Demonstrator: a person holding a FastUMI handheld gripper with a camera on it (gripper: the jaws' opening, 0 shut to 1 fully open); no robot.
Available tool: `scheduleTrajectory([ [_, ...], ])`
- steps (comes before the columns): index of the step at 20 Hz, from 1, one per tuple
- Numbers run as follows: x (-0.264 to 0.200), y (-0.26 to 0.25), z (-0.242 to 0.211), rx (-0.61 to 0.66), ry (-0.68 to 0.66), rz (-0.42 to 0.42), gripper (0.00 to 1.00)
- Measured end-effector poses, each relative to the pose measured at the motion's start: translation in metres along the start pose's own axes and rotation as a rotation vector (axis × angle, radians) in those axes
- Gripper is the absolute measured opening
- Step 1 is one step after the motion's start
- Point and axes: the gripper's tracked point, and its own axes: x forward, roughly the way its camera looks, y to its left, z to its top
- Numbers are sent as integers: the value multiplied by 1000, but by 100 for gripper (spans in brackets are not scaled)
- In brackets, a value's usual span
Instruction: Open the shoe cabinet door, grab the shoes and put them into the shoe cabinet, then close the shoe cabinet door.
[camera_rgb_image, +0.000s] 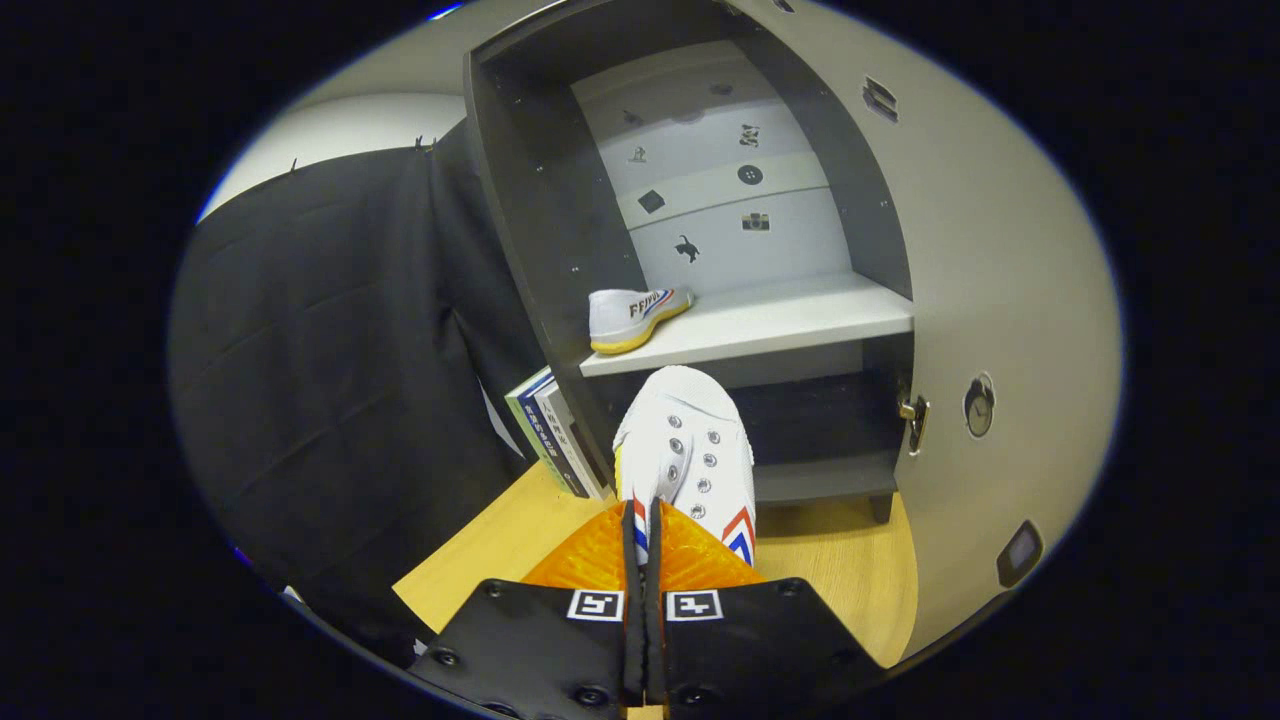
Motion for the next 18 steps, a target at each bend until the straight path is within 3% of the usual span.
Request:
scheduleTrajectory([
  [11,53,-26,111,20,-175,-52,2],
  [18,131,-56,163,-60,-196,-137,1],
])
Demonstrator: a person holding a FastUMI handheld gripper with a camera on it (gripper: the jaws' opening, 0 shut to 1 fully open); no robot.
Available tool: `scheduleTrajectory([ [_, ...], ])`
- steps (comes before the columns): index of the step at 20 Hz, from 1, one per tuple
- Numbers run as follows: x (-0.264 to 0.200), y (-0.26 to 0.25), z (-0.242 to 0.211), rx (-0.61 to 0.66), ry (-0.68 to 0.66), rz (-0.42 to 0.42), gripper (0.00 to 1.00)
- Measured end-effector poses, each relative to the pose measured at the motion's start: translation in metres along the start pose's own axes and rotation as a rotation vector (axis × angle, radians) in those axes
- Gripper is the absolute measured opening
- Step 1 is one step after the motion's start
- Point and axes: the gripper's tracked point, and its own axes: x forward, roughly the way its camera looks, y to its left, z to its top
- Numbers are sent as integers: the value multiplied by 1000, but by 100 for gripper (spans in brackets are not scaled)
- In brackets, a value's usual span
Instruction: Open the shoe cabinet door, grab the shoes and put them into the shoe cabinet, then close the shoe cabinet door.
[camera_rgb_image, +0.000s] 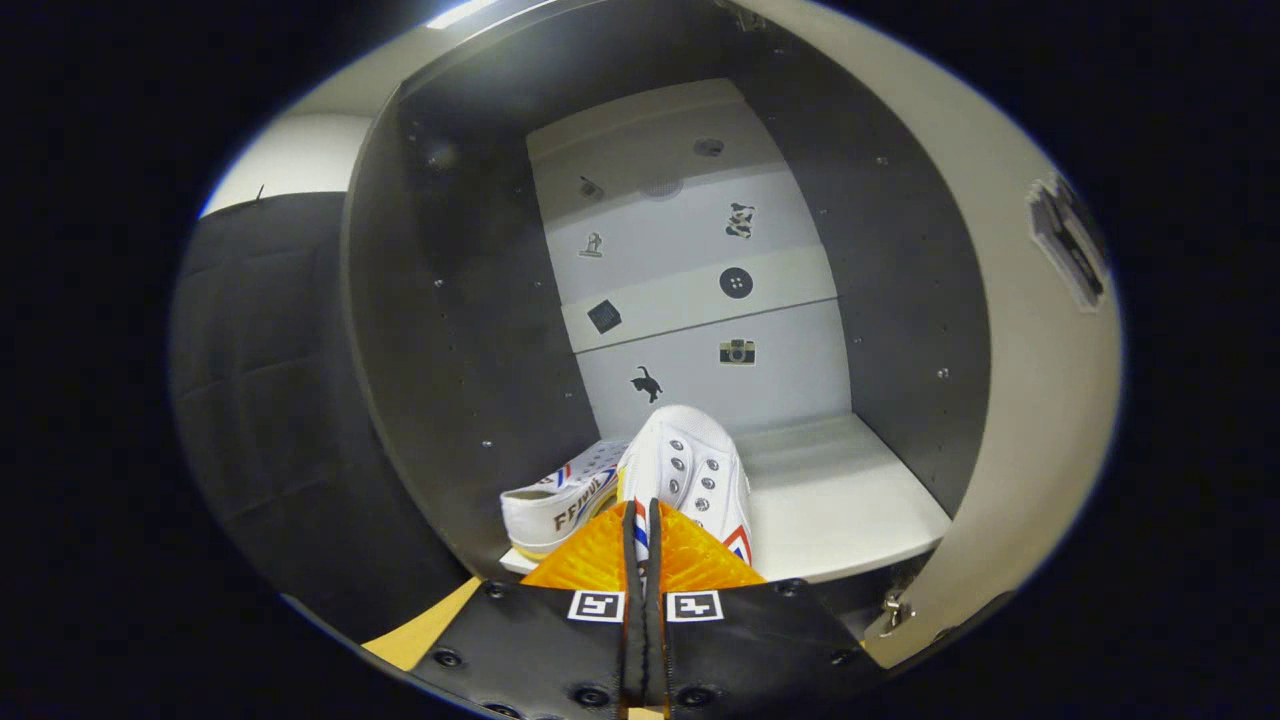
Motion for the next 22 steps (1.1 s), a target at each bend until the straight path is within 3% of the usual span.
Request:
scheduleTrajectory([
  [11,109,-2,-4,-101,70,-76,1],
  [15,111,-5,-4,-127,95,-108,1],
  [17,99,4,5,-150,70,-86,7],
  [22,22,35,42,-207,-54,-78,100],
])
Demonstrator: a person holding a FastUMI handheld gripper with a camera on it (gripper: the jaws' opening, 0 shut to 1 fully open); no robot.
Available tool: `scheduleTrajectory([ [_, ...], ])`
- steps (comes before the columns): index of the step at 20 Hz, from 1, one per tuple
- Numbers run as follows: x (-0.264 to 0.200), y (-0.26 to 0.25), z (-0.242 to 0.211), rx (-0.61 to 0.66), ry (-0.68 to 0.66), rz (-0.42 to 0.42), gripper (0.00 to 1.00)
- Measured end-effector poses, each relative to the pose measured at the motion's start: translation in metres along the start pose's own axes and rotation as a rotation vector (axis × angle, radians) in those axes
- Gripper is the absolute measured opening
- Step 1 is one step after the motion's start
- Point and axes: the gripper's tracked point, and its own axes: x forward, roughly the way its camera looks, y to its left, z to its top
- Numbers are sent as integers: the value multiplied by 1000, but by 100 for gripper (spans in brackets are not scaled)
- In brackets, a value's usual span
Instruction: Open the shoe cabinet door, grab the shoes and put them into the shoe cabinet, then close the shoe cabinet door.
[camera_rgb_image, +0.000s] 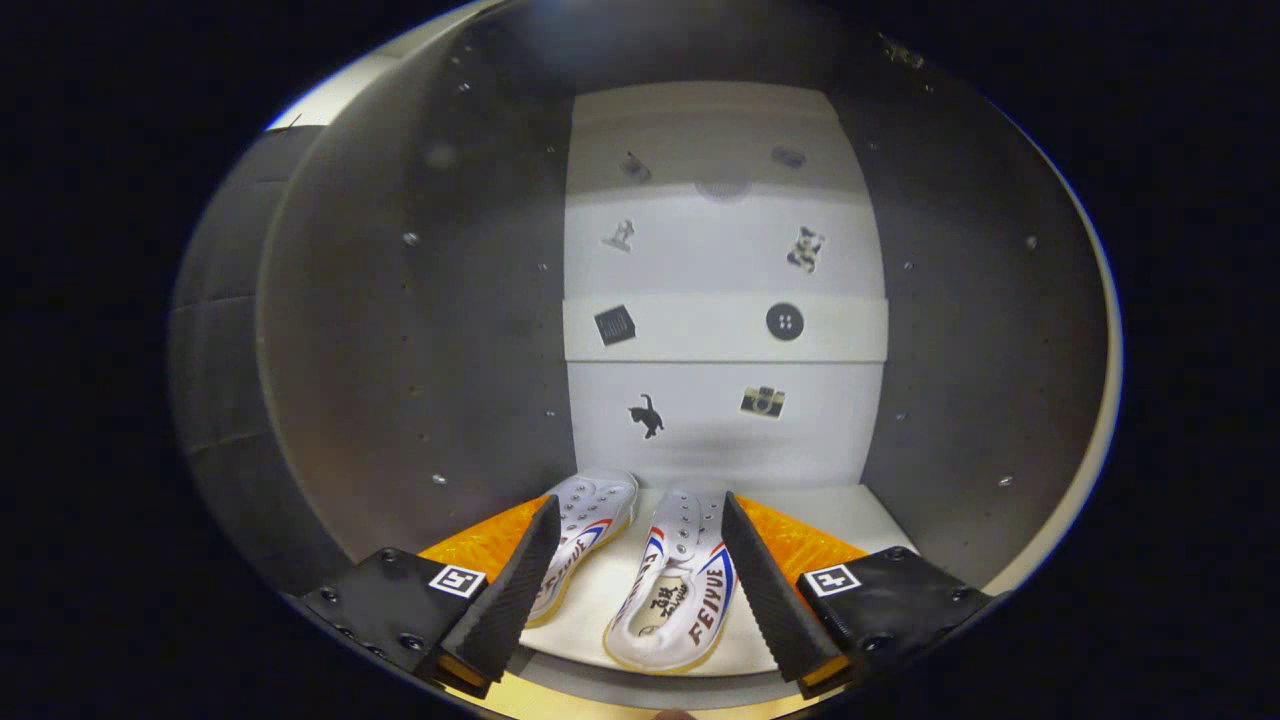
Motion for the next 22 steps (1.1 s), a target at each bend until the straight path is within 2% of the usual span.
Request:
scheduleTrajectory([
  [8,-150,18,25,-46,-89,24,99],
  [14,-260,19,27,-15,-104,66,99],
  [22,-377,-21,26,12,-115,59,99],
])
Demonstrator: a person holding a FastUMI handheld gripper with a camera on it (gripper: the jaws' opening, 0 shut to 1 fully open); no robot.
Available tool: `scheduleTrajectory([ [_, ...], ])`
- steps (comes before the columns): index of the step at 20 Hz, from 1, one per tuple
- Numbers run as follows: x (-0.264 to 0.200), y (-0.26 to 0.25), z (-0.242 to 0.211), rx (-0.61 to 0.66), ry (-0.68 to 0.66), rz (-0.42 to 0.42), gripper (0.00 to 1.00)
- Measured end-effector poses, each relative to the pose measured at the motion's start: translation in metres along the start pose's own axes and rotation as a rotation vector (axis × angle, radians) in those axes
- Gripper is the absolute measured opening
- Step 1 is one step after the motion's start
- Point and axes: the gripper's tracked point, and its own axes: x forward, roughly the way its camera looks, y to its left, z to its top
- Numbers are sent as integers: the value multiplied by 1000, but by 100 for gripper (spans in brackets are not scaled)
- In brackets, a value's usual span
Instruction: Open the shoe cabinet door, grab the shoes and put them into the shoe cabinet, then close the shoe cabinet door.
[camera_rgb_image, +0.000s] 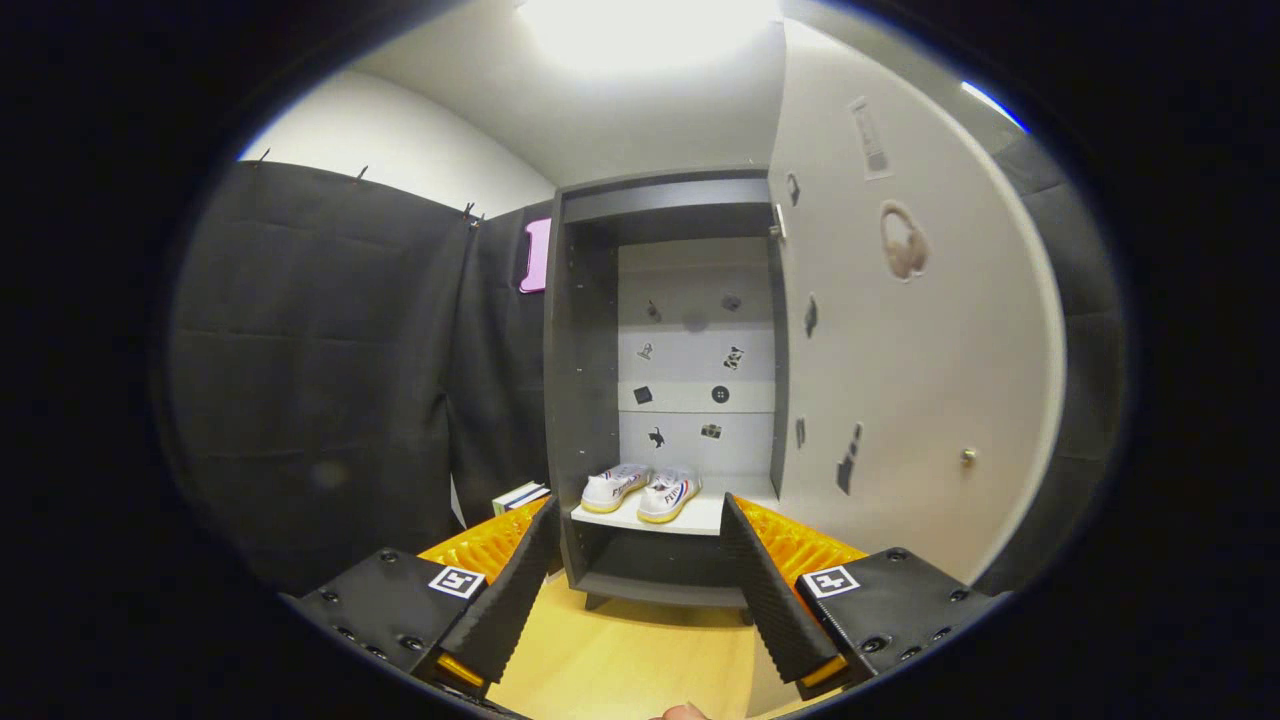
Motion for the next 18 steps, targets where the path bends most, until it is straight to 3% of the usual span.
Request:
scheduleTrajectory([
  [11,-101,-87,19,-16,-22,-105,99],
  [18,-115,-160,13,51,-19,-255,98],
])
